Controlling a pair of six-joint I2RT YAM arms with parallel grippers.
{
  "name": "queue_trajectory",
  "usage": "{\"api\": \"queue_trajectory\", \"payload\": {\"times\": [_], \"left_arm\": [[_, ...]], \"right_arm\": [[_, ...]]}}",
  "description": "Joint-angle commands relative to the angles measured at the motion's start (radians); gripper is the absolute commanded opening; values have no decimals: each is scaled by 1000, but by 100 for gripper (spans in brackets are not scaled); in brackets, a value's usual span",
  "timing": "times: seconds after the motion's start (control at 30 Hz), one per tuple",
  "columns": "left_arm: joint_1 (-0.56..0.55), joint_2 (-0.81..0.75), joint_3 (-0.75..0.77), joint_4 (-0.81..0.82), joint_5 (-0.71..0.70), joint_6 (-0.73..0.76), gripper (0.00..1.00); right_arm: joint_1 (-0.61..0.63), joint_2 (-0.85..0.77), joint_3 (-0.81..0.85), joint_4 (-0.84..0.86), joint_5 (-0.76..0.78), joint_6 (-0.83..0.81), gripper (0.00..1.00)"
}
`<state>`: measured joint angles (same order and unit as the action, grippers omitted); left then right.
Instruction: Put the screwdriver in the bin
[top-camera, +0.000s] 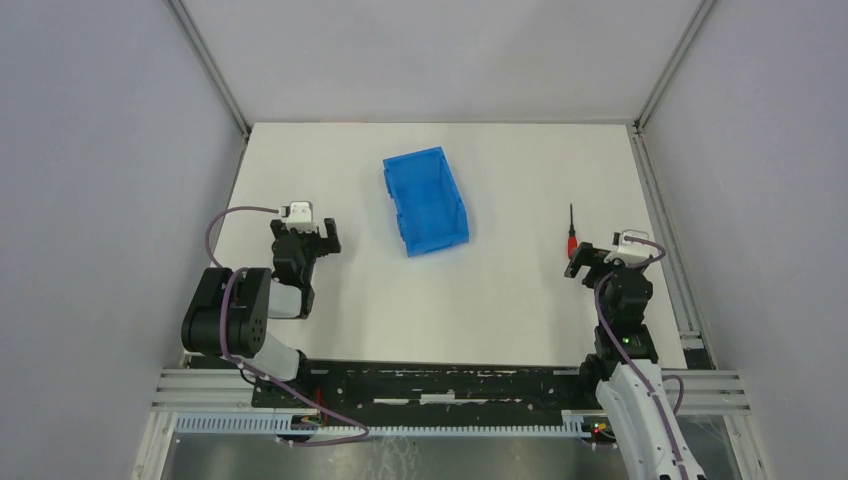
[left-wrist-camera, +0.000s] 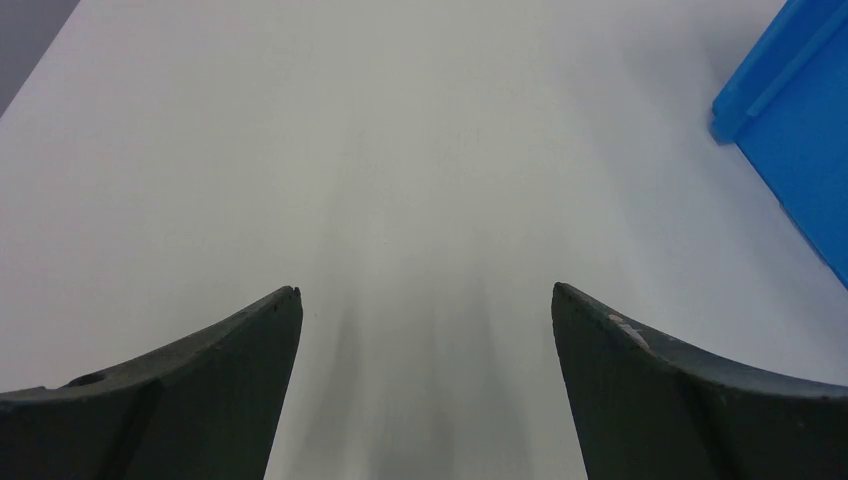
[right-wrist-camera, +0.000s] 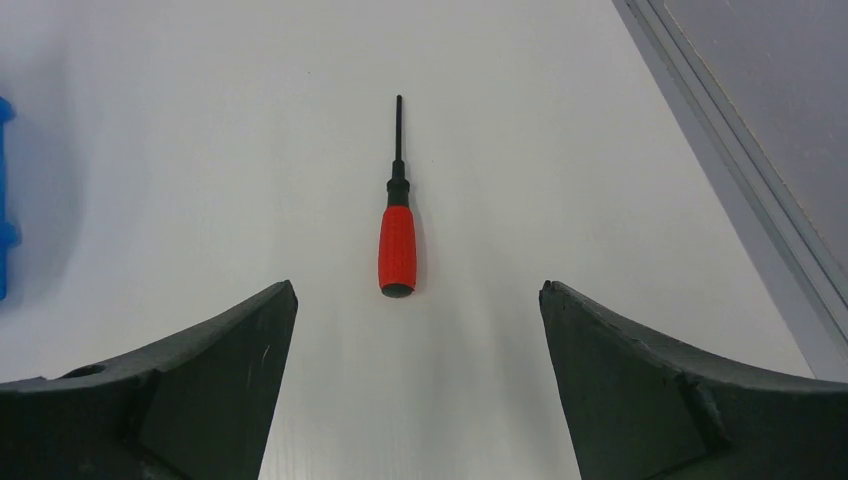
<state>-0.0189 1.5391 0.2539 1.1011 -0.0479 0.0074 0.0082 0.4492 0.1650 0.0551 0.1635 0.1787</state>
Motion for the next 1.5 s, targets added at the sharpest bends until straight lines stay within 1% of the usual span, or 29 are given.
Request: {"api": "queue_trajectory", "payload": {"times": [0.0, 0.1, 0.17, 0.27, 0.33, 0.37, 0.43, 0.47, 0.57, 0.6, 0.63, 0.67, 0.73, 0.83, 0.9, 1.0, 1.13, 1.2, 1.27, 1.33, 1.37, 1.43, 1.47], "left_arm": [[-1, -11, 4, 39, -4, -32, 100], [-1, -11, 4, 39, -3, -32, 100], [-1, -10, 4, 39, -3, -32, 100], [-1, -11, 4, 39, -3, -32, 100], [-1, -11, 4, 39, -3, -32, 100], [0, -11, 4, 39, -3, -32, 100], [-1, -11, 4, 39, -3, -32, 100], [-2, -11, 4, 39, -5, -32, 100], [-1, -11, 4, 40, -5, -32, 100], [-1, -11, 4, 39, -5, -32, 100], [-1, -11, 4, 39, -5, -32, 100], [-1, -11, 4, 39, -4, -31, 100], [-1, -11, 4, 40, -4, -32, 100], [-1, -11, 3, 39, -4, -32, 100], [-1, -11, 4, 40, -5, -32, 100], [-1, -11, 4, 39, -4, -32, 100], [-1, -11, 4, 40, -5, -32, 100], [-1, -12, 4, 40, -4, -32, 100], [-1, -11, 4, 40, -4, -32, 100], [-1, -11, 4, 40, -4, -32, 100], [-1, -11, 4, 39, -3, -32, 100], [-1, -11, 4, 40, -3, -32, 100], [-1, -11, 4, 40, -3, -32, 100]], "right_arm": [[-3, -5, -8, 73, 45, 31, 98], [-3, -10, 3, 81, 88, 75, 98], [-3, -8, 30, 76, 86, 73, 98], [-2, 22, 122, 90, -13, 2, 98], [-3, 107, 265, 27, 6, -7, 98], [-3, 181, 352, -42, 31, -10, 98], [-3, 347, 593, -235, 51, -33, 98], [-3, 445, 688, -314, 35, -52, 98], [-2, 755, 1076, -667, -18, -121, 98], [-30, 874, 1170, -748, -34, -149, 98], [-32, 943, 1242, -813, -46, -164, 98], [-34, 1010, 1271, -837, -44, -171, 98], [-44, 1090, 1266, -835, -36, -170, 98], [-58, 1177, 1189, -774, -72, -167, 94], [-60, 1223, 1141, -729, -71, -154, 88], [-60, 1271, 1065, -652, -108, -149, 81], [-60, 1315, 1004, -579, -92, -154, 75], [-61, 1344, 988, -559, -70, -155, 70], [-60, 1376, 976, -551, -60, -157, 57], [-60, 1404, 977, -554, -53, -162, 36], [-60, 1409, 992, -561, -45, -165, 27], [-62, 1420, 1050, -607, -45, -189, 2], [-62, 1421, 1091, -642, -44, -202, 0]]}}
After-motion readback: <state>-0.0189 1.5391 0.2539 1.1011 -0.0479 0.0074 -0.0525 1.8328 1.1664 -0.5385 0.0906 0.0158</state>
